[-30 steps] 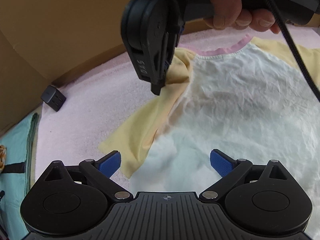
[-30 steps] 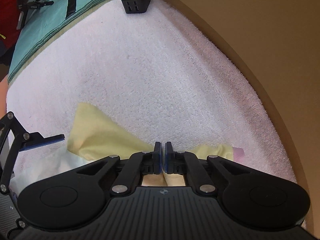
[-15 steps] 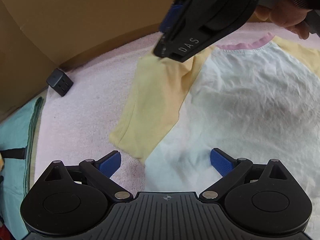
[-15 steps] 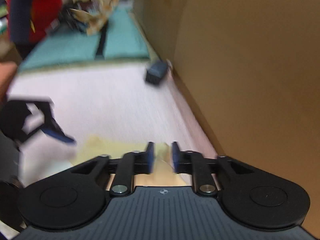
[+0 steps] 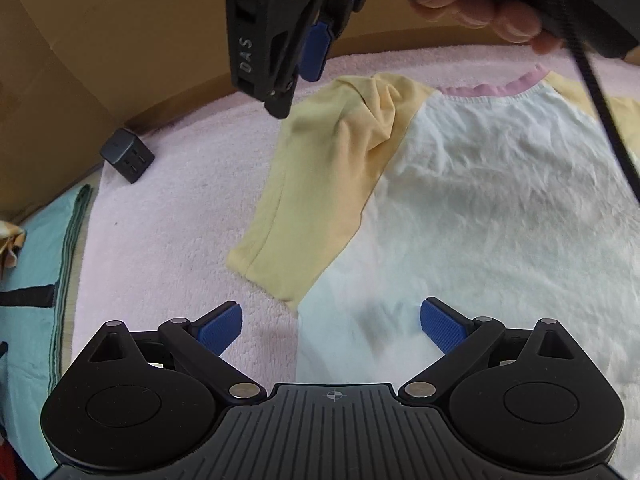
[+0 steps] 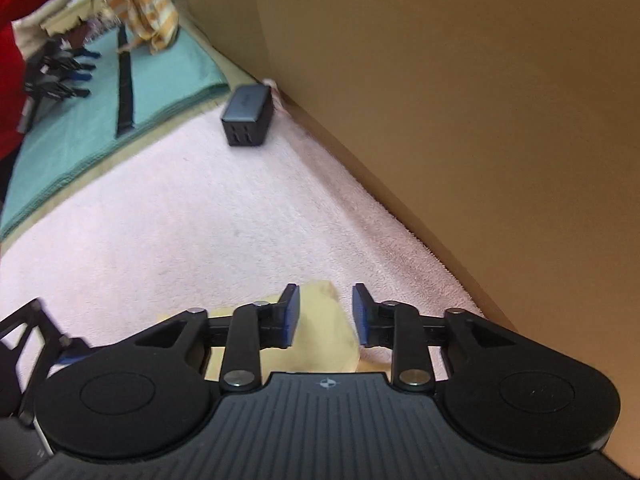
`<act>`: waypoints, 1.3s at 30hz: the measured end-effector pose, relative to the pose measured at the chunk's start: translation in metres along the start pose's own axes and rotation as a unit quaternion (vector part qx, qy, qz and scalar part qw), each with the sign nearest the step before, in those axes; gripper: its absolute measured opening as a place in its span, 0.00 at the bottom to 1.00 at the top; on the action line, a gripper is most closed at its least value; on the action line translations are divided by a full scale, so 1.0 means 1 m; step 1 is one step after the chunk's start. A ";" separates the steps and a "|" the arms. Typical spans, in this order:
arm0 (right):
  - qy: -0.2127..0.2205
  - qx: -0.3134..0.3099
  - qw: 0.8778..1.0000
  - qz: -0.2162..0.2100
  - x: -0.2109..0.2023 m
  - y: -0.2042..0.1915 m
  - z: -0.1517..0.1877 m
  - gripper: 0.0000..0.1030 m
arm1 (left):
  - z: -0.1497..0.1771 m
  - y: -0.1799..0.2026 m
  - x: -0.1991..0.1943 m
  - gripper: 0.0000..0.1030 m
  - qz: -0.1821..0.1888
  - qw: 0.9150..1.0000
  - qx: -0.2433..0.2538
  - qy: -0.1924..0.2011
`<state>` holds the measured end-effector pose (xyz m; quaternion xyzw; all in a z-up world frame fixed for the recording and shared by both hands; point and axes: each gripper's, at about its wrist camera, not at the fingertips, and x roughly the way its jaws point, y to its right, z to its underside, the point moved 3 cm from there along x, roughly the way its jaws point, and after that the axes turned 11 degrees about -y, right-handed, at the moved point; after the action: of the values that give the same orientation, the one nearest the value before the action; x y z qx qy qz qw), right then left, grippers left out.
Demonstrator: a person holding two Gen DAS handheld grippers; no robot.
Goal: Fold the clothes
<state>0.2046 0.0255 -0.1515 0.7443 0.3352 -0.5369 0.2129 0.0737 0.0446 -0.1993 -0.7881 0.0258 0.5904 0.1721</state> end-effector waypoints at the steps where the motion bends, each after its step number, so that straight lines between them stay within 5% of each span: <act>1: -0.012 0.005 1.000 -0.004 0.005 0.002 -0.005 0.45 | 0.001 0.000 0.000 0.97 0.000 1.000 0.000 0.000; 7: -0.095 0.033 0.994 -0.042 0.035 0.003 -0.026 0.44 | 0.005 -0.005 -0.001 0.97 0.002 1.000 -0.010 -0.003; 9: -0.103 0.020 0.993 -0.047 0.035 -0.003 -0.030 0.02 | 0.005 -0.006 -0.001 0.97 0.003 1.000 -0.013 -0.002; 12: -0.029 -0.039 0.996 -0.077 0.006 -0.023 -0.035 0.02 | 0.005 -0.008 -0.001 0.97 0.005 1.000 -0.017 -0.001; 15: 0.106 -0.148 0.976 -0.121 -0.033 -0.045 -0.028 0.02 | 0.004 -0.007 -0.001 0.97 0.006 1.000 -0.015 -0.001; 16: 0.140 -0.181 0.968 -0.099 -0.036 -0.050 -0.024 0.06 | 0.004 -0.006 -0.001 0.97 0.007 1.000 -0.013 -0.002; 17: 0.156 -0.208 0.964 -0.063 -0.032 -0.052 -0.020 0.27 | 0.003 -0.005 -0.001 0.97 0.007 1.000 -0.011 -0.002; 18: 0.151 -0.224 0.963 -0.018 -0.022 -0.051 -0.019 0.71 | 0.003 -0.004 -0.001 0.97 0.007 1.000 -0.009 -0.002; 19: 0.132 -0.230 0.964 0.033 -0.011 -0.050 -0.019 0.81 | 0.003 -0.003 -0.002 0.97 0.006 1.000 -0.007 -0.001; 20: 0.115 -0.223 0.966 0.065 -0.003 -0.046 -0.019 0.75 | 0.003 -0.002 -0.003 0.97 0.005 1.000 -0.005 0.000; 21: 0.101 -0.201 0.972 0.069 0.000 -0.041 -0.020 0.59 | 0.003 -0.003 -0.004 0.97 0.008 1.000 -0.007 0.001; 23: 0.100 -0.143 0.984 0.032 -0.008 -0.030 -0.017 0.39 | 0.005 -0.007 -0.005 0.97 0.011 1.000 -0.012 -0.001; 26: 0.112 -0.104 0.988 -0.030 -0.031 -0.024 -0.007 0.31 | 0.009 -0.014 -0.008 0.97 0.019 1.000 -0.019 -0.005; 33: 0.044 -0.200 0.970 -0.132 -0.029 -0.078 0.031 0.18 | 0.023 -0.014 -0.023 0.97 0.030 0.999 -0.021 0.001; 39: 0.015 -0.244 0.962 -0.122 -0.002 -0.115 0.050 0.12 | 0.031 0.000 -0.031 0.98 0.024 1.000 0.000 0.013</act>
<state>0.0874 0.0700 -0.1618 0.6312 0.5476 -0.4495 0.3157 0.0356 0.0495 -0.1780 -0.7948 0.0472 0.5842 0.1573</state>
